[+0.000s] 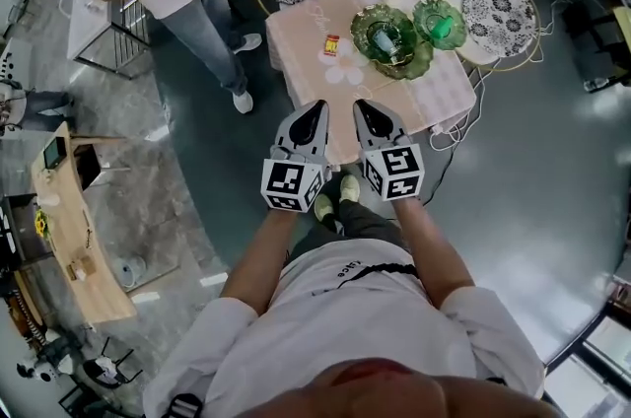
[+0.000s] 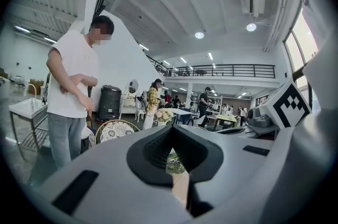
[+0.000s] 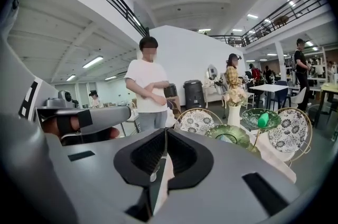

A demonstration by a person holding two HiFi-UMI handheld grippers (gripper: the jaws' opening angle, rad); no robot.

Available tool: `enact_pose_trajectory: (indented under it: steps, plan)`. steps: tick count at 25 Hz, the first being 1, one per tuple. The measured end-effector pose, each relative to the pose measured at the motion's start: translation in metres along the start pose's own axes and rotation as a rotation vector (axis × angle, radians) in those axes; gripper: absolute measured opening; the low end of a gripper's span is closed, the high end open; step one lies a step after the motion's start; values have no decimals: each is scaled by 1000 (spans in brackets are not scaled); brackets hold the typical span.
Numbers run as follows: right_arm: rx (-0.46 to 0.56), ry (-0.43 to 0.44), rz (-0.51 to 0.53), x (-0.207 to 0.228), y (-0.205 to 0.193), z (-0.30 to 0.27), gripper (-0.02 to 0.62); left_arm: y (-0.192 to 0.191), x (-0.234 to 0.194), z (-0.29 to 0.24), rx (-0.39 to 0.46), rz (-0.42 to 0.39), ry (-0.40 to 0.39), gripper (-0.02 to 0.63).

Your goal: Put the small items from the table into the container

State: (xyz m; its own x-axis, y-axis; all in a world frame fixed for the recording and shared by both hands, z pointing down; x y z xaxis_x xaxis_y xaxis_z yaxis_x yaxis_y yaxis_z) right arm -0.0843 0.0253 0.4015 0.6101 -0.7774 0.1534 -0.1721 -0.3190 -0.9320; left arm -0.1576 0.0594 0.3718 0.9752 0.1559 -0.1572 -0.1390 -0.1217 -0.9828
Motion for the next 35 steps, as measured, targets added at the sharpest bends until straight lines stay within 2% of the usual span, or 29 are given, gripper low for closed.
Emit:
enact_pose_trajectory:
  steps: [10, 16, 21, 28, 35]
  plan:
    - [-9, 71, 16, 32, -2, -39, 21, -3, -8, -43, -14, -24, 73, 6]
    - [-33, 98, -19, 44, -13, -66, 28, -6, -21, -65, -24, -36, 86, 6]
    - [-67, 93, -45, 53, -28, -97, 60, -15, -43, -89, -39, -36, 74, 6]
    - [-106, 27, -69, 66, -46, -159, 83, -33, -85, -133, -62, -41, 4, 6]
    - [-138, -116, -141, 86, -78, -224, 94, -67, -130, -179, -104, -14, -106, 6]
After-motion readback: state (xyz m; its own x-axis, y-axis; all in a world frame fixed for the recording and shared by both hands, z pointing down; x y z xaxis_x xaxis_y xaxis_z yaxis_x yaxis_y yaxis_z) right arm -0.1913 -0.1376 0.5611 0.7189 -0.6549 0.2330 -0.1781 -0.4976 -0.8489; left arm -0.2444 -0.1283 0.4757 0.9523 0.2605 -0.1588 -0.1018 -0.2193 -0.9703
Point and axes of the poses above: the fingertips, and each gripper's own axes: z backward along the fingers, x to its right, y out of its top, the point moved 1 cm from there along z, backward along the fingers, and after that the axes turned 5 degrees about y, right-handed, at the moved point
